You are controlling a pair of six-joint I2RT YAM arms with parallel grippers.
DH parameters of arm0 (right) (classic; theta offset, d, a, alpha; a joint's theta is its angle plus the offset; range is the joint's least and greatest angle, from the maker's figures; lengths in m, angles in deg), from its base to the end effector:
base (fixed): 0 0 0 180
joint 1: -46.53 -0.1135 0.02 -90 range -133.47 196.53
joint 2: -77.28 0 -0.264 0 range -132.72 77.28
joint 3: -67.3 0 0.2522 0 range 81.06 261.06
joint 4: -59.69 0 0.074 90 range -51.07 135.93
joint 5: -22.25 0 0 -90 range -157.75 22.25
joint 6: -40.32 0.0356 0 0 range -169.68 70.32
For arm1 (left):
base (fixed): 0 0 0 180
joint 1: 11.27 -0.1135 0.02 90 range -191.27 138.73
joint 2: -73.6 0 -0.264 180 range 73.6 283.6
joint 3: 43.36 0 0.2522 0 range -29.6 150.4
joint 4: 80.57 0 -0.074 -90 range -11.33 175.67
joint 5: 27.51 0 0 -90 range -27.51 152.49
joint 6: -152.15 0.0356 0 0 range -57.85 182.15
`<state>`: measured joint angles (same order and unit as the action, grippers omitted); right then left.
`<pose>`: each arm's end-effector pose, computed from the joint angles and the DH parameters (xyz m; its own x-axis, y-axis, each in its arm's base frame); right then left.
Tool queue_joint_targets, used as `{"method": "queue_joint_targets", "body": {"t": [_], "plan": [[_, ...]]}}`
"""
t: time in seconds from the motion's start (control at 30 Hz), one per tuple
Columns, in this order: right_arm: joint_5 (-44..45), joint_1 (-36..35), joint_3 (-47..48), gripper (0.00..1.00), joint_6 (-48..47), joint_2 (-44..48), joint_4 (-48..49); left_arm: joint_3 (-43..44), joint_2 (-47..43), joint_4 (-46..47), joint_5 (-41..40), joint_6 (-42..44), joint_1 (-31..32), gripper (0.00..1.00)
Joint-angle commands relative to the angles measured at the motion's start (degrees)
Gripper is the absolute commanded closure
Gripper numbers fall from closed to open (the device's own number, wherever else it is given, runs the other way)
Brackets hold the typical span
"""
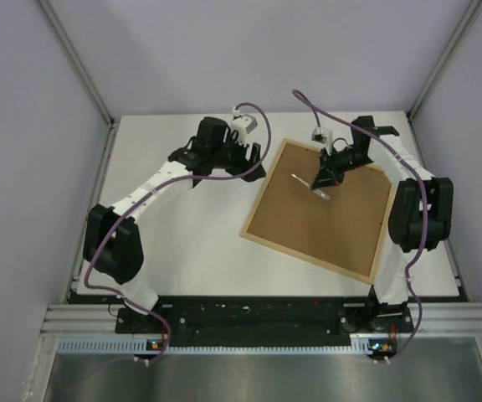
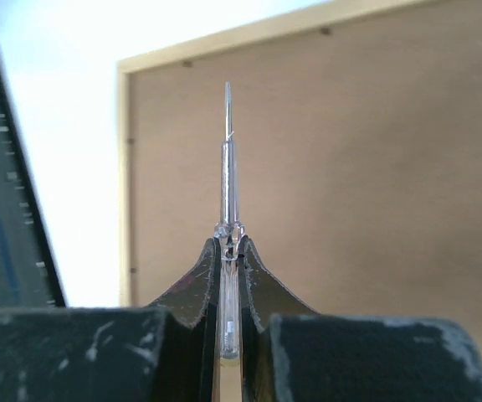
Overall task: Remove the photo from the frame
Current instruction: Pick up the screwdriver from the photo frame.
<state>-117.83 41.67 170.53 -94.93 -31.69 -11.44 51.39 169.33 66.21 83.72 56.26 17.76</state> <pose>0.3751 0.0593 0.2436 -0.5213 -0.5017 -0.6904 -0.8496 0.3812 0.3645 0.3323 -0.1992 0.3116 -0.5622 0.2026 -0.8018 0.6600 0.6941 -0.2873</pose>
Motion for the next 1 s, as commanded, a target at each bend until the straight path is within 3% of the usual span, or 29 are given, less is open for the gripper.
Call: {"method": "queue_joint_targets", "body": {"t": [0.0,0.23,0.53,0.67,0.97], "plan": [[-13.79,-1.37,-2.81,1.00,-4.74,3.67,-8.45,0.74,2.45,7.51,14.52,-1.57,0.14,0.27],[-17.94,-3.48,-4.31,1.00,-8.62,4.03,-14.44,2.77,4.38,8.31,22.97,-3.78,2.25,0.30],[-19.00,-5.33,-2.72,1.00,-10.91,2.53,-17.61,3.65,5.70,6.02,23.50,-2.20,5.85,0.36],[-19.17,-5.51,-2.46,1.00,-11.00,2.53,-17.61,4.79,6.23,5.14,23.24,-1.93,6.56,0.44],[-20.05,-5.51,-1.14,1.00,-14.86,2.53,-21.82,5.67,7.72,2.86,24.03,-0.70,7.79,0.47]]}}
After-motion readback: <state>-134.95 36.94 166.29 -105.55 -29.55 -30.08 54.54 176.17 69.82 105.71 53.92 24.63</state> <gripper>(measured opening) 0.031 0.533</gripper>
